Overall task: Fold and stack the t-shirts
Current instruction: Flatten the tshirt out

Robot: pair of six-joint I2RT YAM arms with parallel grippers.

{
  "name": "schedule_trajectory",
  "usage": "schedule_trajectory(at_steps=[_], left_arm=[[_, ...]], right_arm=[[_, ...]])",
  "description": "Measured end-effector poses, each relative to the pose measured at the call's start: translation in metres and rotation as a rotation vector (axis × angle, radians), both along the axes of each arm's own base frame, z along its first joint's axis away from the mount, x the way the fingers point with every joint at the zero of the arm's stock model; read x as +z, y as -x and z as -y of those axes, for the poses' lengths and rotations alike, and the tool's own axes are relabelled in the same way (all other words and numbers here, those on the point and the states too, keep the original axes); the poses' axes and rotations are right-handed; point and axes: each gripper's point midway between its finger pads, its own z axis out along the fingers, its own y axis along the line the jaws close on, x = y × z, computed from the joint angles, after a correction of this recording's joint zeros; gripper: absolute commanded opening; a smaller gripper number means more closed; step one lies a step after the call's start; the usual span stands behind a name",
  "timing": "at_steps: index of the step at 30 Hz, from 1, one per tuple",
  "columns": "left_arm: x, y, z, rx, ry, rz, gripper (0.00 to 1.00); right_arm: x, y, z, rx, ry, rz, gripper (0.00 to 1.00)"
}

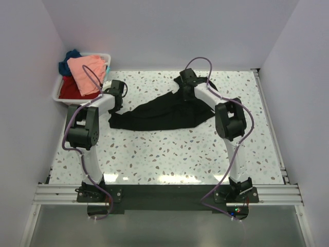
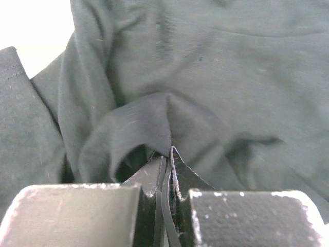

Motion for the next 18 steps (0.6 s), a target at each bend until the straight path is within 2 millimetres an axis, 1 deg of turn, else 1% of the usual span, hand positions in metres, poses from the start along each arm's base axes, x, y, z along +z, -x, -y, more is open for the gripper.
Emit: schedule_trajectory(at_steps=[1,4,6,9,11,14,16,18], left_arm=[[0.000,0.000,0.000,-0.001,0.001,0.000,0.00],[0.002,-0.002,0.001,-0.006,0.005,0.003,0.00],[0.009,-0.008,0.003,-0.013,0.012,0.018,0.00],[0.023,-0.017,0.006,-0.027,0.023,0.051,0.00],[0.039,-0.023,0.008,-0.037,0.030,0.085,0.00],[0.068,-0.034,0.012,-0.049,0.049,0.153,0.00],[0.091,-0.041,0.015,-0.066,0.056,0.201,0.00],[0.113,-0.045,0.017,-0.078,0.065,0.247,0.00]], right_arm=[[0.004,0.001,0.002,-0.005,0.006,0.004,0.00],[0.031,0.003,0.011,-0.027,0.025,0.046,0.00],[0.061,0.003,0.016,-0.042,0.029,0.098,0.00],[0.117,0.005,0.024,-0.064,0.018,0.201,0.00],[0.156,0.009,0.030,-0.079,0.006,0.273,0.00],[0.202,0.017,0.040,-0.100,-0.013,0.359,0.00],[0.226,0.023,0.046,-0.111,-0.024,0.402,0.00],[0.243,0.028,0.051,-0.123,-0.027,0.435,0.00]])
